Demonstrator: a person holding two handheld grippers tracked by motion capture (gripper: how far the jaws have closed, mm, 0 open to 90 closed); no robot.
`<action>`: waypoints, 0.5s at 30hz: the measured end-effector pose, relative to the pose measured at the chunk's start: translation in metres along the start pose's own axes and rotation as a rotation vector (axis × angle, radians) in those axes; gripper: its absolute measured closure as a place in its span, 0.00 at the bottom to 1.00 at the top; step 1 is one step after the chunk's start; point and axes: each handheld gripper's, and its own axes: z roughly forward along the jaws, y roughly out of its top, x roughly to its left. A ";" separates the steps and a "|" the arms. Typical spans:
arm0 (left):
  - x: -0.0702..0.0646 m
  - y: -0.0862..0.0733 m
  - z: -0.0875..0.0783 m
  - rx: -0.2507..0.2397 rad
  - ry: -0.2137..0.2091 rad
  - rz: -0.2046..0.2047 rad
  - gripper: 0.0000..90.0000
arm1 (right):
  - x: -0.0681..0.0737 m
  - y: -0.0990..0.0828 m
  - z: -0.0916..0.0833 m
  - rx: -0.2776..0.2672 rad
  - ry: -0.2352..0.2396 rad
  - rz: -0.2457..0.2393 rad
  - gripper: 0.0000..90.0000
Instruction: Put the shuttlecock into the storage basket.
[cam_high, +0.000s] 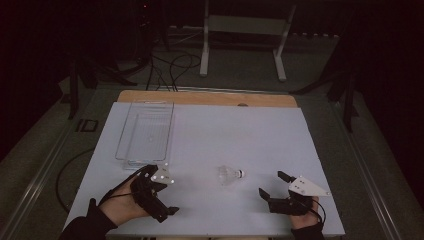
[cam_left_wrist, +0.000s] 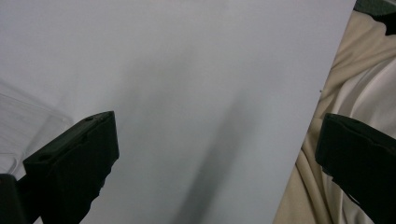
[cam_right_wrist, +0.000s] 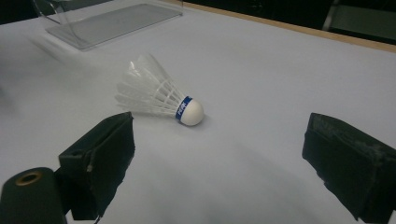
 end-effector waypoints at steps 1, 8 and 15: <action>0.000 0.001 0.001 0.003 0.005 0.000 0.00 | 0.000 0.000 0.000 -0.001 -0.002 -0.001 0.10; -0.001 0.011 0.007 0.029 -0.005 0.017 0.00 | 0.000 0.000 0.000 -0.002 -0.002 0.002 0.10; -0.003 0.018 0.009 0.037 -0.024 0.043 0.00 | 0.000 0.000 0.000 -0.003 0.001 0.001 0.10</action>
